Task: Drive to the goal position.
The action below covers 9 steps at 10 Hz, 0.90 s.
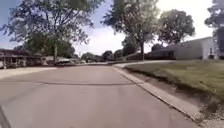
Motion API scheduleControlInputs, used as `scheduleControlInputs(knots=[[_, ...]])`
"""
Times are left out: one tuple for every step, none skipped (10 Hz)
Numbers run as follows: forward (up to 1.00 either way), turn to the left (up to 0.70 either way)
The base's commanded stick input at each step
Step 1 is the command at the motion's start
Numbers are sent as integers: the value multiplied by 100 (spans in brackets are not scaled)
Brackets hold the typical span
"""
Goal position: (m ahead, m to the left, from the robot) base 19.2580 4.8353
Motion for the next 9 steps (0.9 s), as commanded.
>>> scheduleControlInputs(knots=[[70,3],[70,3],[70,3],[70,3],[70,3],[70,3],[70,3],[70,3],[70,3]])
